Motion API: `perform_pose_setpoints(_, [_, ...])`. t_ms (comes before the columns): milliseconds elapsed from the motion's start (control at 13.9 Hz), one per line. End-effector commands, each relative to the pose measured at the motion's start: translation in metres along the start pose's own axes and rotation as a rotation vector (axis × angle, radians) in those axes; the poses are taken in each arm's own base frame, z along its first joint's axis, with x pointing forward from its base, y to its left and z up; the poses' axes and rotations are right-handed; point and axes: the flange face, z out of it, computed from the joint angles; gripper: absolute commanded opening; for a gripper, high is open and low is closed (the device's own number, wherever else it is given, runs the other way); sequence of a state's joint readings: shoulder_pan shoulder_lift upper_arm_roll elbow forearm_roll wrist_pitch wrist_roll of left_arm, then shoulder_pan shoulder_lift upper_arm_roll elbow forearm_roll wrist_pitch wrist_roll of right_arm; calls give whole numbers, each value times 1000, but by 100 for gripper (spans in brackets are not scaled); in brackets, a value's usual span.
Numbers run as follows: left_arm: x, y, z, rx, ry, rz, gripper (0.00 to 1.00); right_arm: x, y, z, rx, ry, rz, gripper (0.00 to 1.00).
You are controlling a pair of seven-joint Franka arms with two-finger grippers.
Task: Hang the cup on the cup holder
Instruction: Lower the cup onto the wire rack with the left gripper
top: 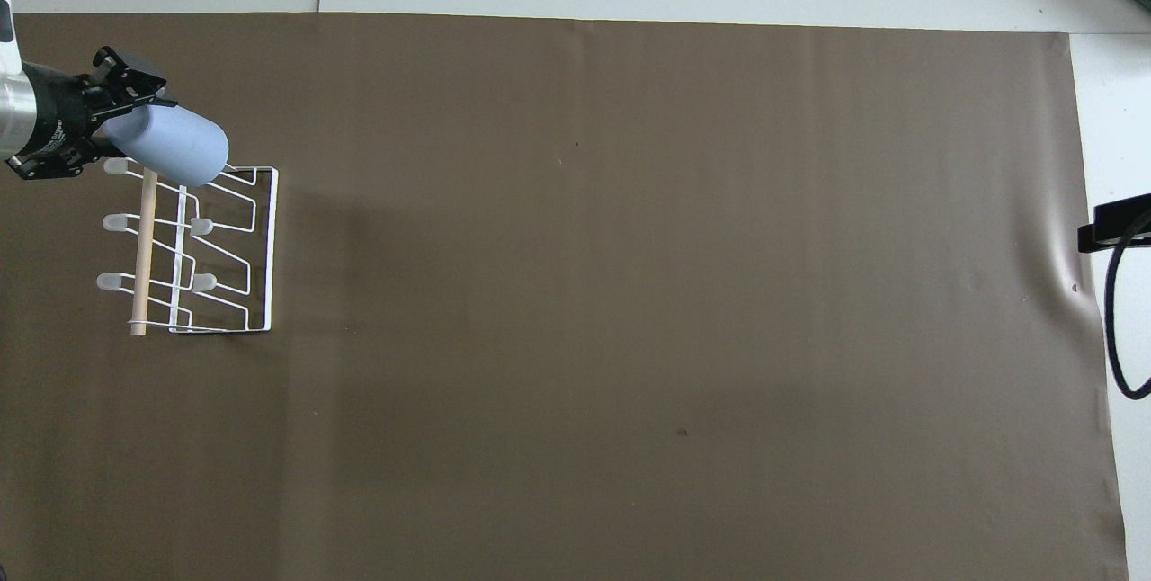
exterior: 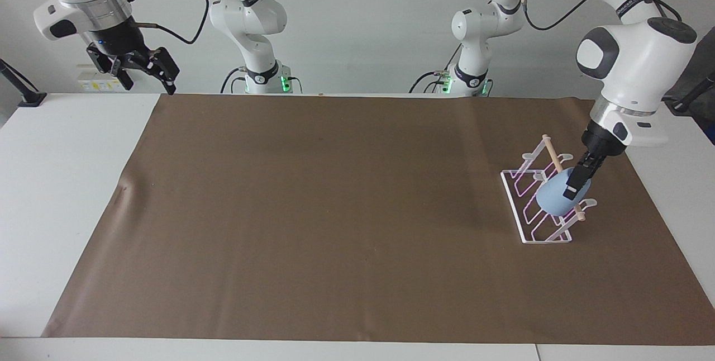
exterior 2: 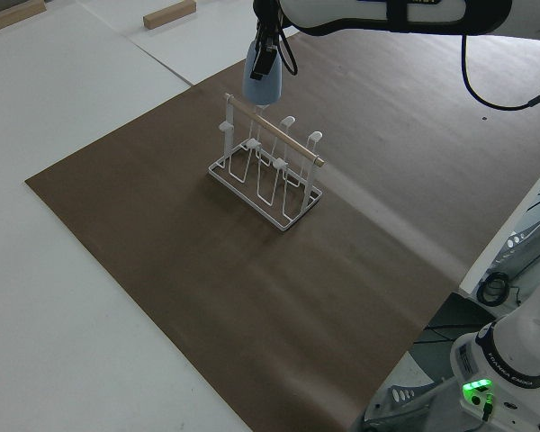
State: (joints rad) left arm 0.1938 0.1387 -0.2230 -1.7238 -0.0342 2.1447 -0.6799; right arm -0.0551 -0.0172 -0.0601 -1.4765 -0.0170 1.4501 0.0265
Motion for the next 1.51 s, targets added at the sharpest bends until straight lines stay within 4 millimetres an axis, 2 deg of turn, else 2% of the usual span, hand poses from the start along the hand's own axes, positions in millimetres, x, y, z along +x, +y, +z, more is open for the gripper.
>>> perform_pose_setpoints(0, [4,-5,9,6,14,13,0,-1,-7,12,6,0,-5,100])
perform_pose_setpoints(215, [5,-7,19,8,7,9,0,-6,-7,20,6,-25,-11,100])
perform_pose_setpoints(502, [-7,-17,38,31,-17,5,0,-7,-7,20,7,-12,-11,100])
perform_pose_setpoints(1219, [-19,-28,60,28,-6,-1,0,-5,-7,22,7,0,-11,100])
perform_pose_setpoints(1290, [-18,-28,58,28,-6,-1,4,-5,-7,22,7,1,-11,100])
perform_pose_setpoints(1362, [-18,-27,57,29,-9,-2,16,-5,-7,22,9,3,-10,100])
perform_pose_setpoints(1434, [-17,-27,56,28,-10,-5,33,-3,-7,20,9,18,-10,100])
